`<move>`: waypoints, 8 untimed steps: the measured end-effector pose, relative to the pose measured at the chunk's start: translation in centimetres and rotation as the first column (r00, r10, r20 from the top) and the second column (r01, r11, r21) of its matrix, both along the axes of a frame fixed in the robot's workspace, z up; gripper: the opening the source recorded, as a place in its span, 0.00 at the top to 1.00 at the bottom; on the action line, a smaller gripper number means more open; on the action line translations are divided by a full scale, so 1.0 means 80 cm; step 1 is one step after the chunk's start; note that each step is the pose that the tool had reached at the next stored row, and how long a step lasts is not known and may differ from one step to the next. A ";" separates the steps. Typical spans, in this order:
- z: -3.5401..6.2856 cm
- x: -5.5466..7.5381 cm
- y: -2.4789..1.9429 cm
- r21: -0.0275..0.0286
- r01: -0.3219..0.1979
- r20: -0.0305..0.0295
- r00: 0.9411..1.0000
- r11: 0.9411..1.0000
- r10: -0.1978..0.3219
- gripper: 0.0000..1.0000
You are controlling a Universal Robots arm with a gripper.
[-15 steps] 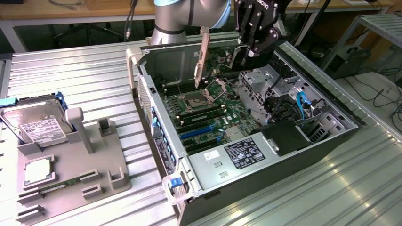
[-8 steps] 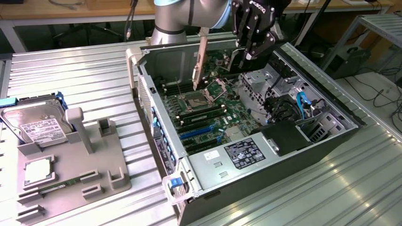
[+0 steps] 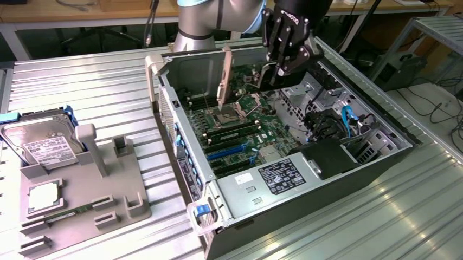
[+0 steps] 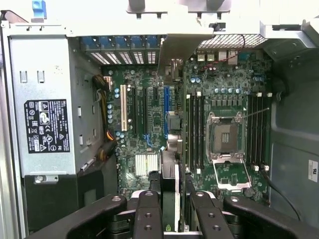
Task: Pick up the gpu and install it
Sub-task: 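Insert the gpu into the slot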
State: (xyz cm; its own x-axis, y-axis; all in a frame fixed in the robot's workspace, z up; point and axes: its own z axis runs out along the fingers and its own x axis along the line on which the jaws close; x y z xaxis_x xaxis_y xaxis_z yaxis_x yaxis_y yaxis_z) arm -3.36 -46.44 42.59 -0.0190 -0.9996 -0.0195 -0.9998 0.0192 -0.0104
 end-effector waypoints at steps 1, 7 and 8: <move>-0.002 0.000 0.0000 0.000 0.000 0.000 1.000 1.000 0.000 0.73; -0.013 0.000 -0.0026 0.004 0.001 0.000 1.000 1.000 -0.001 0.73; -0.014 0.000 -0.0026 0.001 0.001 0.000 1.000 1.000 -0.001 0.73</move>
